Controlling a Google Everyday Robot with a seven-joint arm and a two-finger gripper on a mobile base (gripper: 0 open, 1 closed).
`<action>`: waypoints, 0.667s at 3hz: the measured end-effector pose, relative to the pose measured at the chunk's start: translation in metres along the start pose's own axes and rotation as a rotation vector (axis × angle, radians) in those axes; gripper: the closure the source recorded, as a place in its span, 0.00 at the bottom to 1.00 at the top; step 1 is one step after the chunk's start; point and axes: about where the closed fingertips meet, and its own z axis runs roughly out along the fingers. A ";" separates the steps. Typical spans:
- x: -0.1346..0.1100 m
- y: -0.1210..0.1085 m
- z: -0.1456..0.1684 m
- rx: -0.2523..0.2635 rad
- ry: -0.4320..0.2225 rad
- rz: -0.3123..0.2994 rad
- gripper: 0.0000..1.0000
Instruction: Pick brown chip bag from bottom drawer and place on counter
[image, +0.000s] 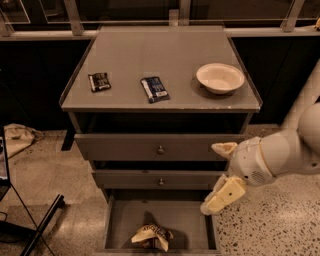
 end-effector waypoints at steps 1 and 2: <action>0.037 0.002 0.052 -0.003 -0.027 0.084 0.00; 0.064 0.000 0.093 0.001 -0.039 0.136 0.00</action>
Offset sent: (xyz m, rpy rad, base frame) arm 0.0047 0.0266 -0.1722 0.0902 0.1072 -0.1660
